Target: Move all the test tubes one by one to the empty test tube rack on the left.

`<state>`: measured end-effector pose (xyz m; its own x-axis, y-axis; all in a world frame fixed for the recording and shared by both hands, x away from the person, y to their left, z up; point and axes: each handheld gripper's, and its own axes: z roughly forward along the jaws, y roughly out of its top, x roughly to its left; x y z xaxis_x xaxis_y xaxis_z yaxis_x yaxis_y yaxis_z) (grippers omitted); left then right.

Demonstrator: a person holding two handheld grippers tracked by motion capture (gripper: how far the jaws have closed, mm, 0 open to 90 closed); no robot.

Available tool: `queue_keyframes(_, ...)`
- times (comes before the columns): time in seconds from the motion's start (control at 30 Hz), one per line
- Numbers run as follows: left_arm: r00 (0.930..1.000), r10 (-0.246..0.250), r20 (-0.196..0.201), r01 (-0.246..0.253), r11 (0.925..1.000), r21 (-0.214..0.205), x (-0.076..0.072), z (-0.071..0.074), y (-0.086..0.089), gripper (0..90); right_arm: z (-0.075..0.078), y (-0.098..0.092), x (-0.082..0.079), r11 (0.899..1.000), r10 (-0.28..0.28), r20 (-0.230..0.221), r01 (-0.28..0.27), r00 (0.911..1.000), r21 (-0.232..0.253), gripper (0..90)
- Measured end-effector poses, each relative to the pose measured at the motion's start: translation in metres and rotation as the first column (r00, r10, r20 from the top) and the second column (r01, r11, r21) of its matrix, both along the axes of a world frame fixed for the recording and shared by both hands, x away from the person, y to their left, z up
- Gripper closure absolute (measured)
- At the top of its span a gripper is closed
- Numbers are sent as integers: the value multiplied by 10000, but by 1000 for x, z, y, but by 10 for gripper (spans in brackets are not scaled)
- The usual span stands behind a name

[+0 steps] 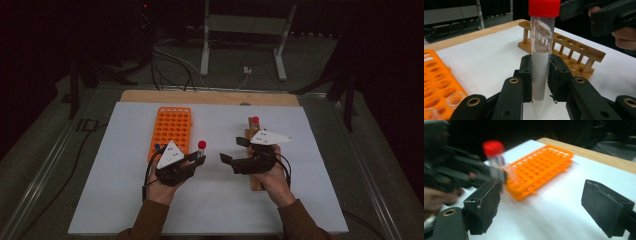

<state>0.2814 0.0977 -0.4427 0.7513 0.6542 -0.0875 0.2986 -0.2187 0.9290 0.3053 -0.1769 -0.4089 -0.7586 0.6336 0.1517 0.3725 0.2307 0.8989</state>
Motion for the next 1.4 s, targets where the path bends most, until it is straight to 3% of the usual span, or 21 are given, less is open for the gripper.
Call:
queue_keyframes(0.23, 9985, 469, 290, -458, 9982, -374, 0, 9, 15, 753, -9, -28, -1, 9968, -780, 171, 782, 9968, -132, 76)
queue_keyframes(0.43, 9954, 870, 413, -844, 9946, -599, -1, 15, 28, 753, -13, -50, 0, 9876, -1544, 196, 1549, 9878, -266, 30)
queue_keyframes(0.67, 9866, 1426, 793, -1350, 9864, -942, -3, 26, 48, 753, -10, -65, -1, 9772, -2125, 223, 2125, 9769, 23, 7)
queue_keyframes(0.87, 9687, 2265, 1013, -2112, 9670, -1426, -5, 36, 76, 753, -10, -69, 0, 9751, -2215, 212, 2214, 9749, 94, 2)
queue_keyframes(1.03, 9417, 3129, 1239, -2954, 9449, -1409, -4, 36, 98, 753, -10, -68, 0, 9766, -2153, 240, 2151, 9763, 80, 2)
queue_keyframes(1.1, 9309, 3433, 1245, -3268, 9354, -1353, -2, 32, 104, 753, -10, -68, 0, 9769, -2139, 246, 2137, 9766, 91, 2)
queue_keyframes(1.2, 9208, 3740, 1111, -3625, 9254, -1107, 2, 22, 108, 753, -10, -68, 0, 9768, -2141, 256, 2139, 9765, 134, 2)
queue_keyframes(1.4, 9089, 4088, 824, -4020, 9115, -874, 16, 4, 109, 753, -9, -70, 0, 9759, -2180, 278, 2176, 9756, 175, 2)
